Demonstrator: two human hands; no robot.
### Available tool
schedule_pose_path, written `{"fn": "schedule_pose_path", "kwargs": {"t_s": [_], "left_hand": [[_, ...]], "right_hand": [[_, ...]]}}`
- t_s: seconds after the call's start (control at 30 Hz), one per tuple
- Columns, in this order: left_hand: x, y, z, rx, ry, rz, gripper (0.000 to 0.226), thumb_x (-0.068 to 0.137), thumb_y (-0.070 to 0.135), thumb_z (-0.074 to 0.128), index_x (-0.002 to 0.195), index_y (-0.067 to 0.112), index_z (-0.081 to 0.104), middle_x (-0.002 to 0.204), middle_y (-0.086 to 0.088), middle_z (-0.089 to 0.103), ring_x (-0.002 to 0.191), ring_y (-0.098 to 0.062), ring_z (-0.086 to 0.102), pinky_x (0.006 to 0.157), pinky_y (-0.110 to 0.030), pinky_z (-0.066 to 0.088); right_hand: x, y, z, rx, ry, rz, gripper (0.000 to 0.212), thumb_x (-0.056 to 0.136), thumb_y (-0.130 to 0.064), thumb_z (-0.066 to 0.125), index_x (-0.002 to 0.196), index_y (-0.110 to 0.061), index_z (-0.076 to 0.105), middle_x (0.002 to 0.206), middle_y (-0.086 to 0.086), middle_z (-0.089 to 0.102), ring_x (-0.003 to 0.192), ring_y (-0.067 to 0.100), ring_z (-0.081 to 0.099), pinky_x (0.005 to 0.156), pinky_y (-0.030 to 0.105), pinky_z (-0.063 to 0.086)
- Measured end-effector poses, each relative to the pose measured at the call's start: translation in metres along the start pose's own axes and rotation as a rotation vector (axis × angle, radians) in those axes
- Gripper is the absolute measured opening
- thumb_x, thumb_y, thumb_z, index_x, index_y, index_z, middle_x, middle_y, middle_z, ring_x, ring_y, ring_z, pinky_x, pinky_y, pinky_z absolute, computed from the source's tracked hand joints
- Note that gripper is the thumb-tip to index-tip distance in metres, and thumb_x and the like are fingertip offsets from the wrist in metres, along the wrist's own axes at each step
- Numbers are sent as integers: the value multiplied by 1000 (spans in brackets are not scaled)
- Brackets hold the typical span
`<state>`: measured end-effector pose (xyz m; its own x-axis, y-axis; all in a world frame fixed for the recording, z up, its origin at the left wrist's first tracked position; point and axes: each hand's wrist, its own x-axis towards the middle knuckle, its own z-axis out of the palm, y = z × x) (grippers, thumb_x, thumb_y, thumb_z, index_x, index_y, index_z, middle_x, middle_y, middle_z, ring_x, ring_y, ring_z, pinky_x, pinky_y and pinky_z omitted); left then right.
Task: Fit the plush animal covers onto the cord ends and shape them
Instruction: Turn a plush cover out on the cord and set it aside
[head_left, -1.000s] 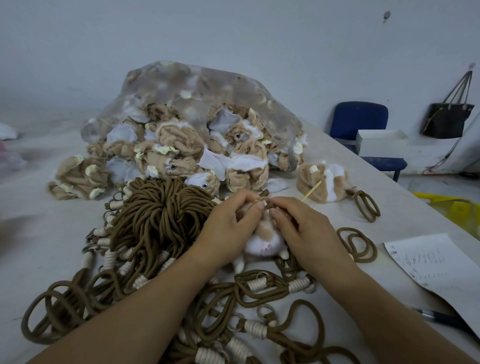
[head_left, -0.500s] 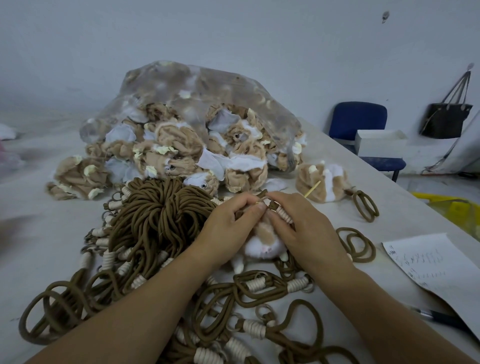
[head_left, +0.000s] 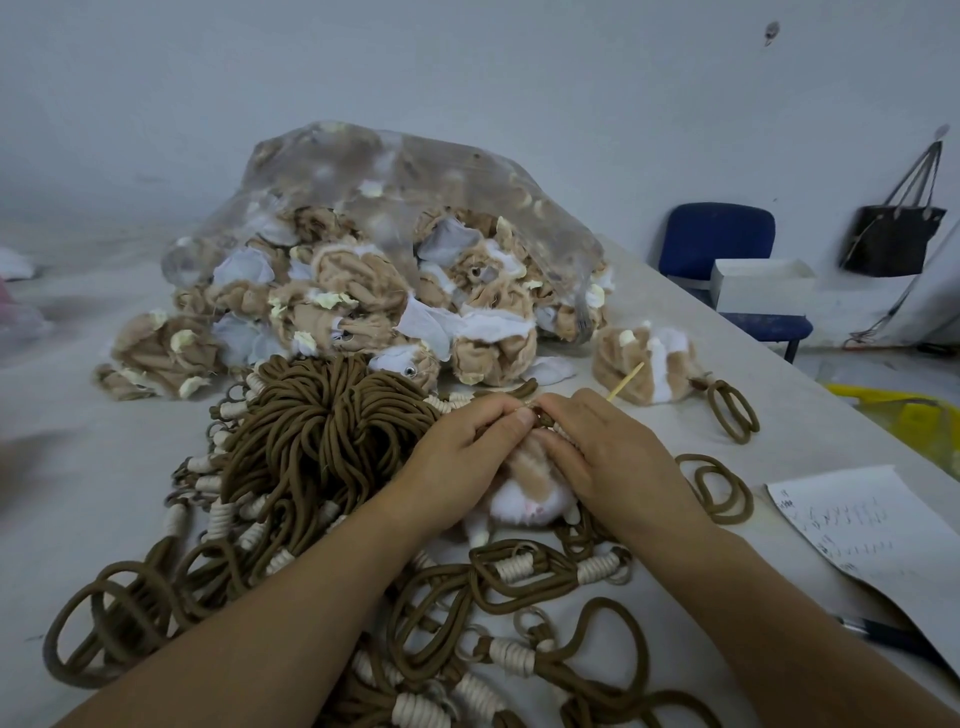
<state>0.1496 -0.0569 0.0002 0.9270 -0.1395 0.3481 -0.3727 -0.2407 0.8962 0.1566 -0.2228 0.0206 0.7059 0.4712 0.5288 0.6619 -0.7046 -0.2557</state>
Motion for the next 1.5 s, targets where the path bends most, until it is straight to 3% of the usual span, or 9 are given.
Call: {"fn": "schedule_pose_path", "kwargs": {"t_s": [0.17,0.3,0.6,0.8,0.9,1.03,1.23,1.37,1.5], "left_hand": [[-1,1,-1,-7,-36,-13,22,92,37,48,80,28,64,75,12,62,76,-6,57,74,-25,46],[-2,2,-1,36,-46,-17,25,91,41,45,77,26,60,73,10,58,74,-8,54,74,-36,46],[-3,4,-3,21,49,23,3,88,35,59,89,34,62,87,8,64,77,-5,60,68,-19,49],[-3,5,0,70,66,37,5,95,34,57,91,35,60,86,15,63,76,0,58,66,-16,46],[-2,5,0,70,73,35,4,91,38,56,92,37,60,88,15,64,78,0,59,67,-16,47],[-2,6,0,51,49,45,6,88,38,57,93,39,60,90,16,63,81,-5,60,70,-20,50],[-1,13,-3,-78,38,43,6,91,31,65,91,36,69,89,19,67,84,4,61,73,-9,46],[0,15,-4,-176,38,0,8,89,23,66,90,27,72,85,-11,66,74,-14,58,66,-19,48],[1,15,-6,-146,30,10,8,91,17,65,91,23,70,75,10,66,63,-2,57,59,-14,46]], "right_hand": [[1,2,0,-26,6,-44,45,90,-40,36,106,-10,64,83,-7,43,68,8,40,57,26,32],[0,1,-1,-15,-17,-57,47,88,-41,36,103,-9,66,84,4,57,68,15,50,56,27,36],[-1,6,1,-35,-10,-81,33,90,-36,49,101,-11,67,83,3,58,70,21,58,54,31,42],[-1,12,5,202,39,50,13,92,-23,61,105,-23,62,90,-17,53,82,-7,44,76,2,33],[-5,9,5,377,25,140,19,94,-26,57,97,-44,51,89,-26,59,86,-13,53,71,2,37],[-7,5,3,465,45,177,23,95,-28,53,96,-50,48,94,-29,61,88,-11,56,69,4,39],[-6,7,4,346,80,108,18,96,-19,52,107,-33,58,92,-28,55,89,-17,50,74,2,36],[-5,7,5,315,108,109,19,96,-18,53,113,-23,61,94,-27,52,89,-20,47,77,1,35],[-4,4,4,306,108,100,20,96,-15,54,113,-20,62,100,-16,56,93,-5,49,79,4,36]]}}
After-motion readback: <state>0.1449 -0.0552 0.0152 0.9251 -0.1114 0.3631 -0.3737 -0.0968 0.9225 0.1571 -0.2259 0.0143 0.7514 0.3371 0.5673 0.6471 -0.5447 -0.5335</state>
